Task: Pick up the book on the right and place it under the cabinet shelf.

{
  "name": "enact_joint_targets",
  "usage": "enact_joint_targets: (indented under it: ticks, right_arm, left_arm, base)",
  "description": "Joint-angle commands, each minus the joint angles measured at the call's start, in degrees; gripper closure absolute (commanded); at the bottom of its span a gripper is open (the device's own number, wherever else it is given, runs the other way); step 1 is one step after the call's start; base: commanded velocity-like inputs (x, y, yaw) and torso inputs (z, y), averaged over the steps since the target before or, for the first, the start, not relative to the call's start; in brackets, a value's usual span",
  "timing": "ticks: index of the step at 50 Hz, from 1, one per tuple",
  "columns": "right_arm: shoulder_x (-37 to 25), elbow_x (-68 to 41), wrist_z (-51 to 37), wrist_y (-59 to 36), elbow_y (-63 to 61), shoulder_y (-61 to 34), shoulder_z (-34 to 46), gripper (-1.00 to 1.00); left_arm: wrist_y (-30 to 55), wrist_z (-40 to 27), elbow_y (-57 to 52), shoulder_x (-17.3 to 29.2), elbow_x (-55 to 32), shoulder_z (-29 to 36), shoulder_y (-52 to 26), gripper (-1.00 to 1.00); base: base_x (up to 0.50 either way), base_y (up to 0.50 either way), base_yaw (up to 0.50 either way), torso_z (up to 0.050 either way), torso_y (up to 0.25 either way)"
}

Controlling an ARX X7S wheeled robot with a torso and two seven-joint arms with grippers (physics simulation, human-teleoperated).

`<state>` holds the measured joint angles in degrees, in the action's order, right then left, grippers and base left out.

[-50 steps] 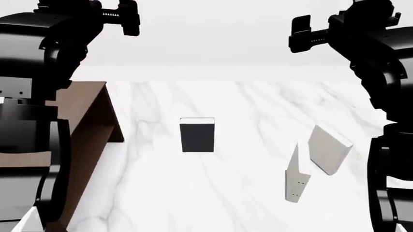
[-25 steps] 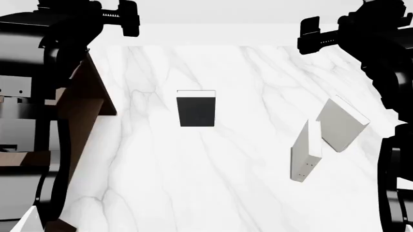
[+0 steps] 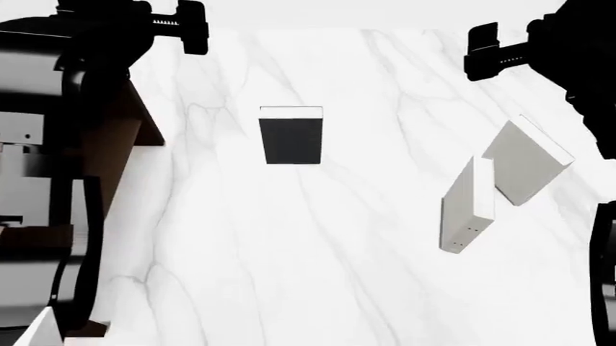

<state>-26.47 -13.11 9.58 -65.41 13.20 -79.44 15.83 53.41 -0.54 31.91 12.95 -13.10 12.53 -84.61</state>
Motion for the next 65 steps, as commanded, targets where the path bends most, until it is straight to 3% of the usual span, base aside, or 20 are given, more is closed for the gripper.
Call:
enact_joint_targets:
  ticks: [1,12,19,65]
  right_arm:
    - [-5.1,0.98,4.13,-3.59,-1.9,-2.44,5.99,-1.0]
    - [-15.6,1.34,12.7,-10.56,-7.55,-5.58,16.93,-1.0]
    - [-18.43,1.02,15.5,-11.46,-8.9,-5.73,20.27,-1.0]
    - [-16.01,3.4,13.03,0.88,6.96,0.97,23.26,-1.0]
  left_arm:
    - [0.9,0.55,-1.46,0.58,-0.65,0.02,0.21,-1.0]
    - [2.39,1.65,-4.22,0.99,-1.46,0.74,0.92,-1.0]
    - [2.8,1.96,-4.77,0.94,-1.62,1.24,0.37,-1.0]
    - [1.78,1.46,-2.92,0.72,-1.14,3.3,-0.77,-1.0]
  base:
    - [0.0,0.0,0.0,0.0,0.0]
    - [0.0,0.0,0.0,0.0,0.0]
    - [0.0,0.0,0.0,0.0,0.0]
    - [0.0,0.0,0.0,0.0,0.0]
